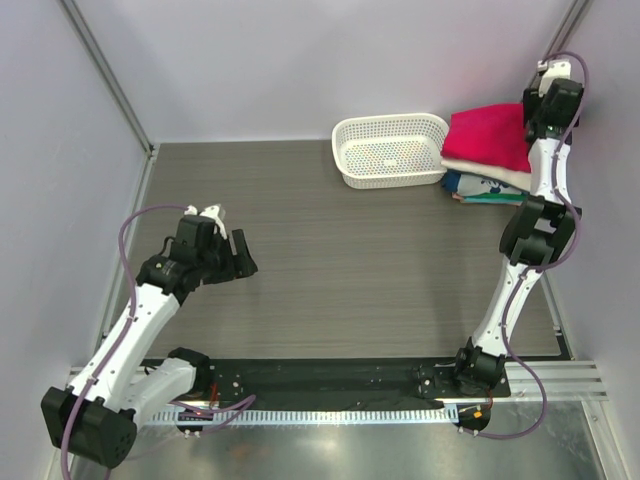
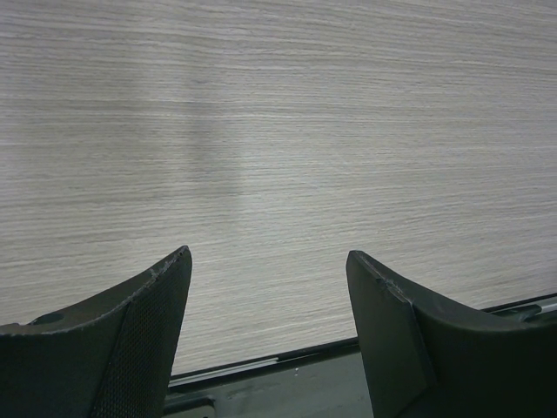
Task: Fold and stack the t-shirts
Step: Neatly place the folded tshirt to the corner, then reset both grippers
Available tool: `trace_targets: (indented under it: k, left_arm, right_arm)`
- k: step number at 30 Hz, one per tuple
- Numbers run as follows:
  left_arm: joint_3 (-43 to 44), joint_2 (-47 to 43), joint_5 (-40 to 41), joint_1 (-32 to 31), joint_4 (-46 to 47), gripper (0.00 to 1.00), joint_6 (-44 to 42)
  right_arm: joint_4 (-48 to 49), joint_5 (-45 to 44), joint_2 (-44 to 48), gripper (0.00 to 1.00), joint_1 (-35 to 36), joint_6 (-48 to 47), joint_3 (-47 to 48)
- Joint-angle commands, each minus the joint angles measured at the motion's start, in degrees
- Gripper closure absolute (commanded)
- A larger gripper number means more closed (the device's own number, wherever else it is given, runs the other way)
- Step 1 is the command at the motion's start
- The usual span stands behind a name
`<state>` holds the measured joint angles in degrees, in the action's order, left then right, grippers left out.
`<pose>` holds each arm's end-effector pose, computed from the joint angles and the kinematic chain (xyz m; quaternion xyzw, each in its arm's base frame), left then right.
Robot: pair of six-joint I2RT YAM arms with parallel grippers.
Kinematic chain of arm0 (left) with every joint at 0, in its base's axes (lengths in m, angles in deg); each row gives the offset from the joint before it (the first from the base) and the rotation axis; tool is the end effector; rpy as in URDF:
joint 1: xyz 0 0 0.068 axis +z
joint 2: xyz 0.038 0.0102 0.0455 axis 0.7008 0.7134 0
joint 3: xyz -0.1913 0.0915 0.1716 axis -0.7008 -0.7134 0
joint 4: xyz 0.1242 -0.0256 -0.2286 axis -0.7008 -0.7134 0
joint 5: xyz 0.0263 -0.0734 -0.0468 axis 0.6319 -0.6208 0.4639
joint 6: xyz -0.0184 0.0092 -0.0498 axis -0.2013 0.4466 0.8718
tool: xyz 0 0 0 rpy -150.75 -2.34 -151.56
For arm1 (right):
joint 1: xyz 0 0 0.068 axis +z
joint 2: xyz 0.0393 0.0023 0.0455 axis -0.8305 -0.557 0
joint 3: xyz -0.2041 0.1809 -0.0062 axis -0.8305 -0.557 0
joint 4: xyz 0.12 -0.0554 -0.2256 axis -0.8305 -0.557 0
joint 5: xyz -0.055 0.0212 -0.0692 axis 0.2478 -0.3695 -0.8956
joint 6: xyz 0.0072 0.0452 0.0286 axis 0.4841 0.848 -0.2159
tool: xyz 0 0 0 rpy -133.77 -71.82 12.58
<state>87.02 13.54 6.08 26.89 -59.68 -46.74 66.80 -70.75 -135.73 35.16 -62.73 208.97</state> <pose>0.1775 -0.0591 0.2823 -0.0827 0.9311 -0.1718 0.3109 0.5200 -0.2059 0.3196 0.0191 0.7843 -0.3068 0.5389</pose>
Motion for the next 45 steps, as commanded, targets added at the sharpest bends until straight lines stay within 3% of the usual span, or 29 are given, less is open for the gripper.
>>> trace_targets:
  k: [1, 3, 6, 7, 11, 18, 26, 36, 43, 45]
  left_arm:
    - [-0.1, -2.5, -0.4, 0.1, 1.5, 0.27, -1.1]
    - [-0.1, -3.0, -0.4, 0.1, 1.7, 0.27, -1.0]
    - [-0.2, -3.7, -0.5, -0.1, 2.0, 0.27, -1.0]
    - [-0.3, -3.9, -0.5, -0.1, 2.0, 0.27, -1.0]
    - [-0.2, -4.3, -0.5, -0.1, 1.9, 0.27, -0.9]
    - [-0.4, -5.7, -0.1, -0.1, 1.9, 0.27, -0.8]
    - [-0.5, -5.8, -0.6, -0.1, 2.0, 0.27, -0.8]
    - [-0.5, -6.5, -0.8, -0.1, 2.1, 0.27, -0.8]
    - [-0.5, -7.2, -0.6, -0.1, 2.1, 0.27, -0.8]
    - [-0.5, -7.7, -0.3, -0.1, 2.2, 0.27, -0.8]
  right_arm:
    - [5.5, -9.3, 10.8, 0.23, -0.4, 6.5, -0.3]
    - [3.8, -6.0, 15.4, 0.22, -0.5, 13.7, -2.0]
    - [2.3, 7.7, 20.6, 0.22, -0.2, 25.7, -8.5]
    - [4.5, 15.9, 21.8, 0.22, -0.1, 29.1, -13.1]
    - [9.0, 22.2, 23.3, 0.22, 2.2, 37.3, -21.7]
    - [7.3, 13.6, 24.5, 0.21, 10.3, 24.2, -32.1]
    - [6.1, 5.4, 25.3, 0.22, 8.5, 19.4, -40.4]
    - [3.4, 6.6, 30.1, 0.20, 8.2, 21.6, -36.6]
    - [3.1, 9.0, 41.2, 0.14, 8.1, 34.7, -38.2]
    - [4.4, 13.9, 46.3, 0.14, 8.2, 40.7, -42.5]
